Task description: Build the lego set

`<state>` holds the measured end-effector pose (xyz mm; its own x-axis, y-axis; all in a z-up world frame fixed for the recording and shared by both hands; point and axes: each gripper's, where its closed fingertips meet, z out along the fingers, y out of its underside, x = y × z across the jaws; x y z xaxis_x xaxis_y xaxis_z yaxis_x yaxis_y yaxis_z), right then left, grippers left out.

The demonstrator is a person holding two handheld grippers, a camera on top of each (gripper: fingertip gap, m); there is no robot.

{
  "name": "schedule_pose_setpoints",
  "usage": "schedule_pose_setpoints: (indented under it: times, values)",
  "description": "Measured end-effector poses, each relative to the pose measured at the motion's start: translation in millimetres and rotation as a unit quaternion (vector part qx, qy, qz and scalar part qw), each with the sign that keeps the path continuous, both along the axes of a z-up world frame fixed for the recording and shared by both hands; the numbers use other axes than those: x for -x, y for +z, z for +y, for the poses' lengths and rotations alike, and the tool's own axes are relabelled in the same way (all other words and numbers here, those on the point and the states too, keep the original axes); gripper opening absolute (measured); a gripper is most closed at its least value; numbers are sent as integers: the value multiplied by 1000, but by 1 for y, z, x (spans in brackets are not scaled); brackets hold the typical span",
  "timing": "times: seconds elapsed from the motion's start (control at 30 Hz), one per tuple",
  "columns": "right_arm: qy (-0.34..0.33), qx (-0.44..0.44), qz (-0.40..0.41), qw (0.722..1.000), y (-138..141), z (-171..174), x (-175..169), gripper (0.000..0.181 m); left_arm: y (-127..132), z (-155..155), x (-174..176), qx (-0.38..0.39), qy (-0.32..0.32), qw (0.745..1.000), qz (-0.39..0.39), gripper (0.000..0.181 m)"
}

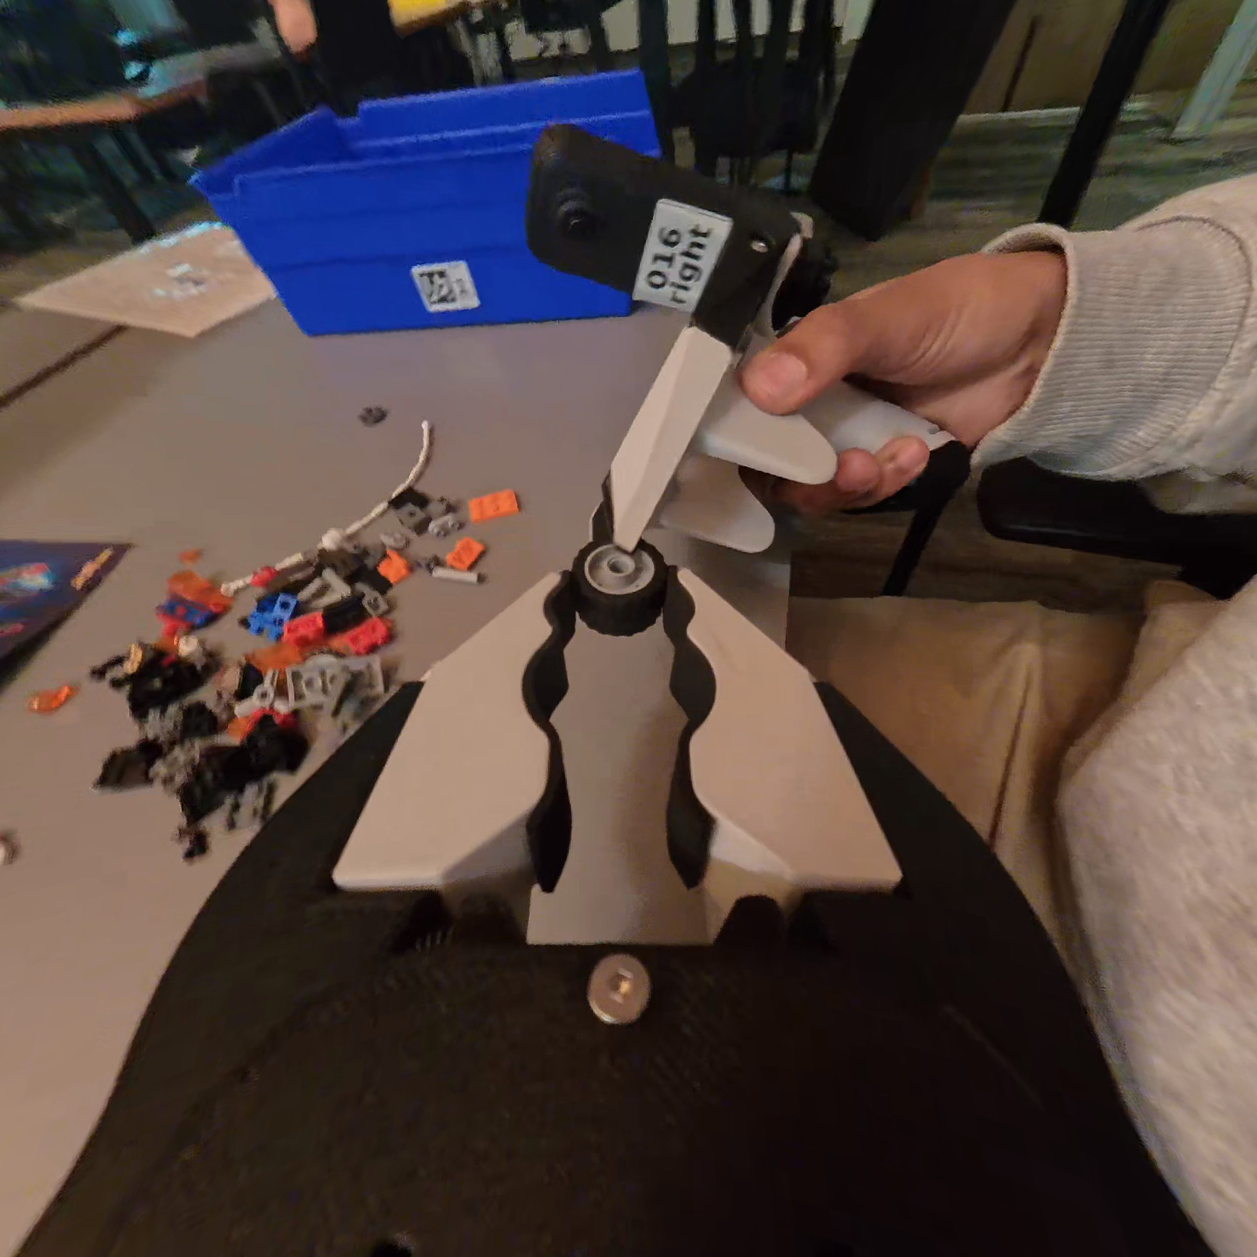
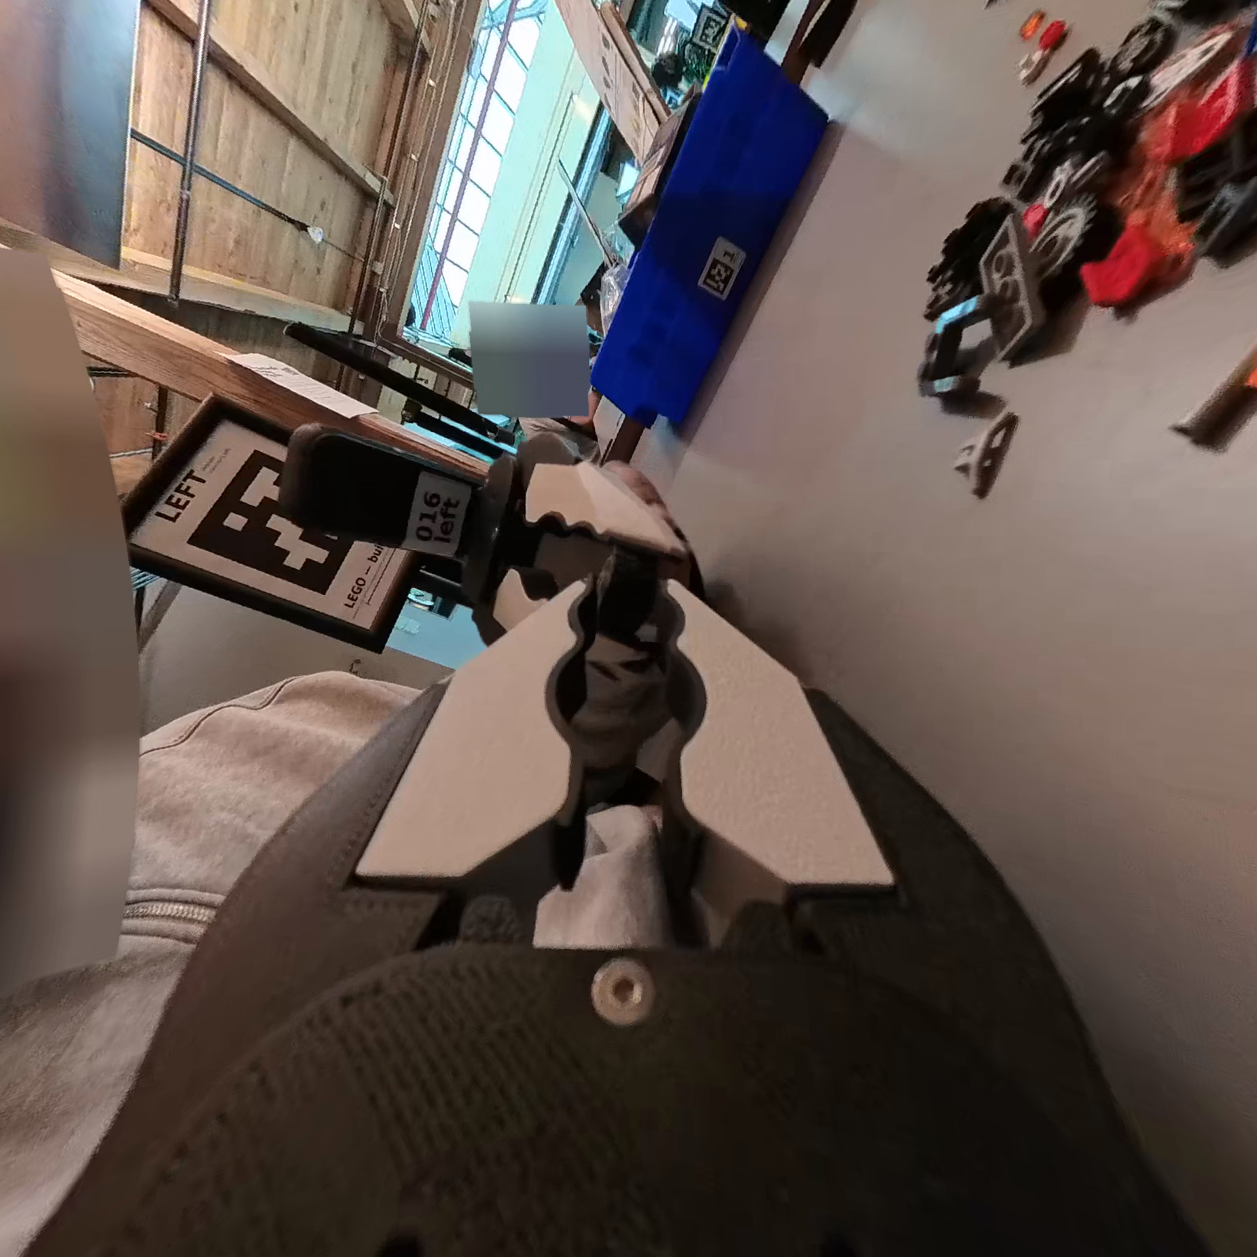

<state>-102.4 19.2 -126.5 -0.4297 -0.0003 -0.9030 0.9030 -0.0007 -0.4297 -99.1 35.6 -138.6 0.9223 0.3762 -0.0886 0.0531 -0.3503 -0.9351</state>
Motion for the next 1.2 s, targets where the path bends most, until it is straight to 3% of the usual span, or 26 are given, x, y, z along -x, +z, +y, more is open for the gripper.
schedule_pose_setpoints:
  times: [0.03,0.1,0.2,0.3,0.4,0.5,0.83,1.2]
  values:
    - [0,-1,10,1000,1,-1,-2,17,0,-5,-2,-5,20,1000,-15,25]
    - [-9,-26,57,998,1,-1,-6,20,-1,-11,-15,-24,41,998,-52,25]
    - [-6,-99,199,975,2,-5,-19,16,-15,-26,-32,-21,99,993,-64,25]
    - [20,-200,347,916,-6,-16,-35,16,-35,-36,-43,9,144,988,-54,25]
    - [61,-282,434,853,-21,-28,-46,0,-42,-34,-47,31,142,989,-34,26]
    - [124,-302,427,843,-33,-37,-58,0,-45,-35,-44,41,145,988,-27,26]
    - [212,-384,411,799,-56,-32,-56,0,-57,-28,-49,33,150,988,-18,24]
    - [235,-429,461,740,-63,-31,-58,0,-61,-25,-48,39,167,985,-6,21]
